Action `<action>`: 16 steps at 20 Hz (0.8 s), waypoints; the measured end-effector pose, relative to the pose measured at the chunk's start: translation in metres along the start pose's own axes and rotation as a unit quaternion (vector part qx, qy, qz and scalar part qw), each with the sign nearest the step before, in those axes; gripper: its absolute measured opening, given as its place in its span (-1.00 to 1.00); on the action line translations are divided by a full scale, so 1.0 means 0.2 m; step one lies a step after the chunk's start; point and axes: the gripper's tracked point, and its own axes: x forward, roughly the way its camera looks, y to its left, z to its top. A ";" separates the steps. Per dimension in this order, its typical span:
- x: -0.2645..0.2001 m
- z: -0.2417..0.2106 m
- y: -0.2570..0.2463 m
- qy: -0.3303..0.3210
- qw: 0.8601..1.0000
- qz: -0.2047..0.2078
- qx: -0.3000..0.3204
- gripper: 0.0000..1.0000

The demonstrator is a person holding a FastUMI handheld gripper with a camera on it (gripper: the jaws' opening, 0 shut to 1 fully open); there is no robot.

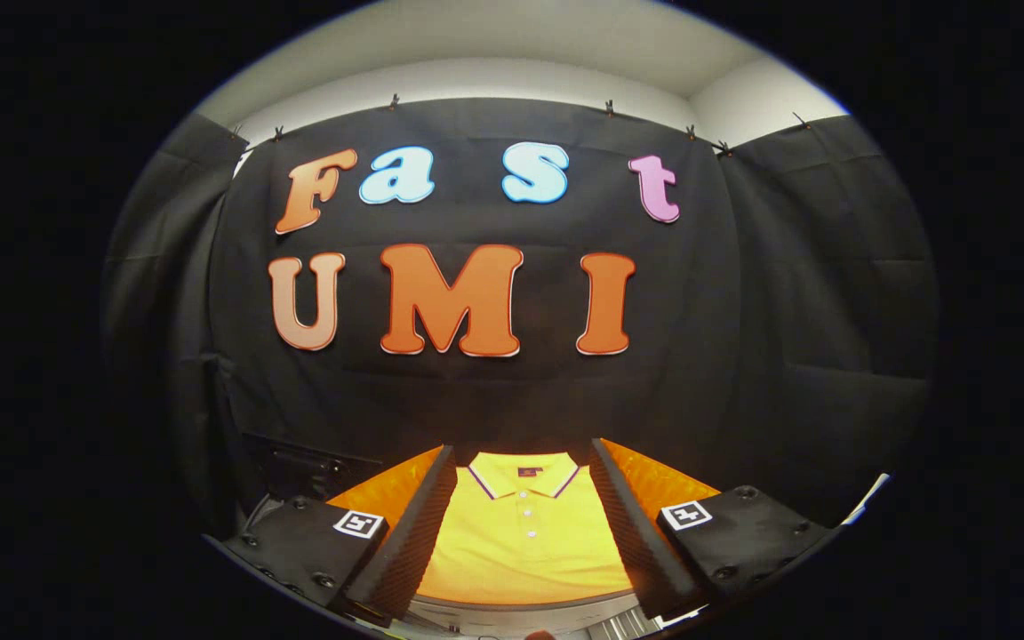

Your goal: Put the clothes into the washing machine and then close the washing machine lid.

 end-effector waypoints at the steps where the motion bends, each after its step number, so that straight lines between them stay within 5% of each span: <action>1: 0.04 -0.04 -0.01 0.009 1.000 -0.002 0.002 0.95; 16: 0.62 -0.54 -0.09 0.134 0.991 -0.002 0.009 0.93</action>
